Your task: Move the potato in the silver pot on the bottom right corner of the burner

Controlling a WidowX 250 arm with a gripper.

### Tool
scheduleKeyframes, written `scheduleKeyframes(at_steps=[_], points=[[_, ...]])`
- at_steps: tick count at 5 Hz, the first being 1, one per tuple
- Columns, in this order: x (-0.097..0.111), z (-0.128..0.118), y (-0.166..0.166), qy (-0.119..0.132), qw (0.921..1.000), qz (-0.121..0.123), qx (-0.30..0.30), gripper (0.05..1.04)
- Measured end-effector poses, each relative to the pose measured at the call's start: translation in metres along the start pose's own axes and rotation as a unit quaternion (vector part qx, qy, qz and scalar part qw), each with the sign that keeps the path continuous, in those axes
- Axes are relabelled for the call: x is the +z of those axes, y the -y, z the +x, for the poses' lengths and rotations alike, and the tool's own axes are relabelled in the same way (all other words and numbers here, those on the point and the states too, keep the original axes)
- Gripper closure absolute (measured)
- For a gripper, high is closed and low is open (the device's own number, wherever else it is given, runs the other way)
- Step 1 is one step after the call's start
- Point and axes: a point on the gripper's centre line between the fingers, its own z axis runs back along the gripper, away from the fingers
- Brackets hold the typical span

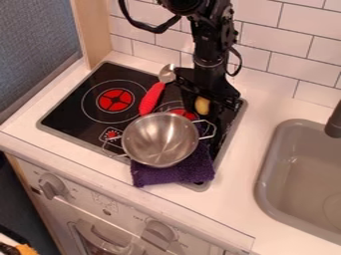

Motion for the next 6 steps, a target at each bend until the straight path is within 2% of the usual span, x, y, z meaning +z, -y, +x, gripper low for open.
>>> scheduleKeyframes(at_steps=[2, 3, 4, 5, 6], points=[[0.002, 0.003, 0.002, 0.008, 0.9999, -0.008, -0.006, 0.429], [0.026, 0.019, -0.007, 0.031, 0.9993, 0.014, -0.017, 0.429], [0.059, 0.022, -0.009, 0.071, 0.9972, 0.020, -0.007, 0.429], [0.087, 0.005, -0.001, 0.075, 0.9964, 0.034, -0.018, 0.429], [0.099, -0.027, 0.004, 0.056, 0.9972, 0.047, -0.018, 0.429]])
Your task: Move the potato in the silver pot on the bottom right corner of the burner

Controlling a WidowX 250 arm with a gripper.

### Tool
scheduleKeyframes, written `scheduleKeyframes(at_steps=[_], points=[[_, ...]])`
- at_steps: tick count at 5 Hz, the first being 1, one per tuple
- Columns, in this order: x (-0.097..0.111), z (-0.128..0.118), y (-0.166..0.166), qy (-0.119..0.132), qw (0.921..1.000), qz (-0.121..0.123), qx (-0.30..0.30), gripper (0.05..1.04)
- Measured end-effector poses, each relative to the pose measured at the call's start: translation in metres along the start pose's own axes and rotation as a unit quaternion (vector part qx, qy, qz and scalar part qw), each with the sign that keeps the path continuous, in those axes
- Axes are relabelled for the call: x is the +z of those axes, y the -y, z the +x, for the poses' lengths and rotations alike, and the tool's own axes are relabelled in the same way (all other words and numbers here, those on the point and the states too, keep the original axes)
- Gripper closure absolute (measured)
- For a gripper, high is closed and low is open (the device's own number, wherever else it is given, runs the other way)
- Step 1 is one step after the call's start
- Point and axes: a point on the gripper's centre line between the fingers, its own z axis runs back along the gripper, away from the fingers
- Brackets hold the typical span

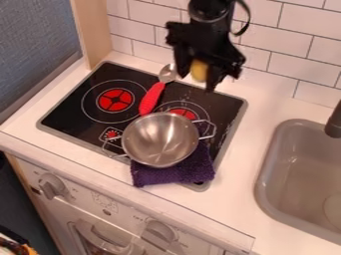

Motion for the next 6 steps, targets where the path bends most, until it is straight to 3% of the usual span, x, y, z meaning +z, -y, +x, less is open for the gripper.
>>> scheduleKeyframes(at_steps=[1, 2, 3, 4, 5, 6], points=[[0.011, -0.039, -0.001, -0.023, 0.9990, 0.027, -0.029, 0.429], [0.015, -0.057, -0.003, -0.022, 0.9988, 0.032, -0.029, 0.429], [0.006, -0.064, -0.007, -0.023, 0.9996, 0.014, -0.008, 0.429], [-0.014, -0.072, -0.006, -0.019, 0.9995, -0.024, 0.013, 0.429], [-0.032, -0.079, -0.005, -0.035, 0.9982, -0.044, 0.022, 0.429], [-0.041, -0.087, -0.003, -0.048, 0.9974, -0.052, 0.010, 0.357]])
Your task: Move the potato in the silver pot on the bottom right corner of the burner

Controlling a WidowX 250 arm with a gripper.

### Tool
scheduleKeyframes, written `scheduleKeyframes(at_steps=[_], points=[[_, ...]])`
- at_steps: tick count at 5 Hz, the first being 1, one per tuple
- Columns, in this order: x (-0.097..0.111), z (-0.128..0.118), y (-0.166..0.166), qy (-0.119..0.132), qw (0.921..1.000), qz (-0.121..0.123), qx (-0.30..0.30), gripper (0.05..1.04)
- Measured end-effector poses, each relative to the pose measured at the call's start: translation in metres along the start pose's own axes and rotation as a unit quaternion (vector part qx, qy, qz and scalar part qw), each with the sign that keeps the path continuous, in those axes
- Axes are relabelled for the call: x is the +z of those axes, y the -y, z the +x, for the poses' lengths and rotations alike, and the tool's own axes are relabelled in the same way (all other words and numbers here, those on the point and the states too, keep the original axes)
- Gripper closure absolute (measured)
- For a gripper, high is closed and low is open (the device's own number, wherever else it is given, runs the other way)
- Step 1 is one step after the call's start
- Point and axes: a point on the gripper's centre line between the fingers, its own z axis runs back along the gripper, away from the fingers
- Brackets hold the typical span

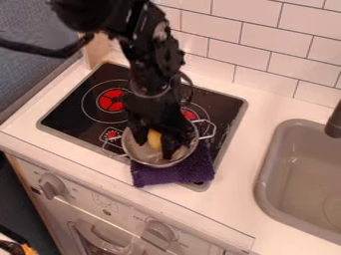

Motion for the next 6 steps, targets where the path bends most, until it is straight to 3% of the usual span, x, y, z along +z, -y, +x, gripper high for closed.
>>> scheduleKeyframes(at_steps=[1, 4, 5, 6], points=[[-0.005, -0.003, 0.001, -0.038, 0.9992, -0.004, -0.011, 0.102], [0.000, -0.004, 0.000, -0.052, 0.9986, -0.004, -0.007, 0.083], [0.020, 0.004, -0.003, -0.032, 0.9995, 0.003, -0.009, 0.083], [0.043, 0.019, 0.001, 0.004, 0.9993, 0.008, -0.037, 0.083]])
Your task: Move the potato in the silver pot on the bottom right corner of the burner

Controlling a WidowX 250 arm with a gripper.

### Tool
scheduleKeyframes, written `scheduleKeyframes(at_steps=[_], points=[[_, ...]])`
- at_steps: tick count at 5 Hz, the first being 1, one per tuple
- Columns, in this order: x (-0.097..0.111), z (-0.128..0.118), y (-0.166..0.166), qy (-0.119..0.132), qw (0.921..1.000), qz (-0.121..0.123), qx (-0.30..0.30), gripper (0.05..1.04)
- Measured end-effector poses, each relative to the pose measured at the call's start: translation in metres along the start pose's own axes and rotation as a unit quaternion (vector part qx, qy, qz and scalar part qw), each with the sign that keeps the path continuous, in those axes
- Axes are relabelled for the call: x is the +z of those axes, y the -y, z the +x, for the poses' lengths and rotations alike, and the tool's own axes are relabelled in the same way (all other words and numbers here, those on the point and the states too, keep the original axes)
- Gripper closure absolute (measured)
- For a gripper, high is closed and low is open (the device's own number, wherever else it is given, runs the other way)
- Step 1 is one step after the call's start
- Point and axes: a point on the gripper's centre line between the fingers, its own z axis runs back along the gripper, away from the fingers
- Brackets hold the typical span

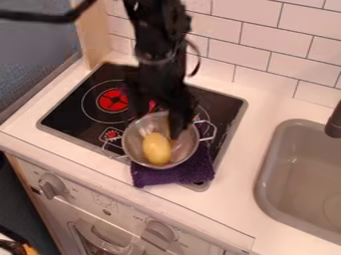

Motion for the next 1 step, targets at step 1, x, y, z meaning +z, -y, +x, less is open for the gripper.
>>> scheduleKeyframes(at_steps=[1], points=[[0.0256, 0.0111, 0.0073, 0.030, 0.9991, 0.003, -0.032, 0.083]])
